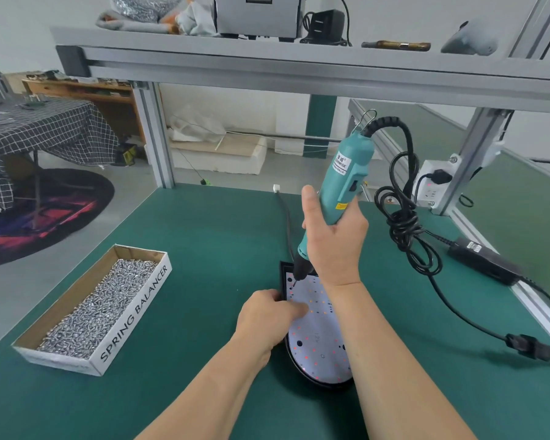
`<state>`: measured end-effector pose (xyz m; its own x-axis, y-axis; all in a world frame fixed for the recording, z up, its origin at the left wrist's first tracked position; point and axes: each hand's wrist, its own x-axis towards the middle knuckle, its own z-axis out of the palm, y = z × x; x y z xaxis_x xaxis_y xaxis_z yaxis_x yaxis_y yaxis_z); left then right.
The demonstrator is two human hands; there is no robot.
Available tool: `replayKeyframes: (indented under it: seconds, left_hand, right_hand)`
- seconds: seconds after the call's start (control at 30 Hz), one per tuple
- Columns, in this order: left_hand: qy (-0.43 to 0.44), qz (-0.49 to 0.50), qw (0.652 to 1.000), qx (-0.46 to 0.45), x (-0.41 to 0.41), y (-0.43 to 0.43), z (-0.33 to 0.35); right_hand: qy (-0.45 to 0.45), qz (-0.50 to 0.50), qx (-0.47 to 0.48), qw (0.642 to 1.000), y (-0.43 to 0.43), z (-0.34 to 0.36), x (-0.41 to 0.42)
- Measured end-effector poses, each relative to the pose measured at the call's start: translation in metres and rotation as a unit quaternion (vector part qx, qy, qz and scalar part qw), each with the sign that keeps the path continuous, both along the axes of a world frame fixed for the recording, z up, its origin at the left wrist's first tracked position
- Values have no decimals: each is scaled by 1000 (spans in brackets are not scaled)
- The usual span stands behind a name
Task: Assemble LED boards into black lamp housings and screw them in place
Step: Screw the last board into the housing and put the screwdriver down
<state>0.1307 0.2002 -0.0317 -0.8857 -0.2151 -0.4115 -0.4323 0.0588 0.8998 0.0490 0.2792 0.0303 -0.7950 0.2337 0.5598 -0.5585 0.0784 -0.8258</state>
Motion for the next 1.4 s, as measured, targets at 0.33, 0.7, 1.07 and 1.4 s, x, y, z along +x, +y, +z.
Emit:
replayKeyframes:
  seconds: [0.33, 0.7, 1.07, 1.4]
  left_hand:
    - [1, -2, 1000, -8, 1, 1, 1]
    - [5, 7, 1000, -4, 1, 0, -2]
    - [13, 2, 1000, 2, 5, 0, -1]
    - [8, -3, 1000, -11, 3, -2, -3]
  right_hand:
    - [4, 8, 4, 1000, -3, 0, 1]
    - [-3, 25, 0, 1000, -8, -5, 2]
    - [-22, 36, -18, 999, -11, -6, 4]
    - [4, 61, -97, 993, 17, 29, -1]
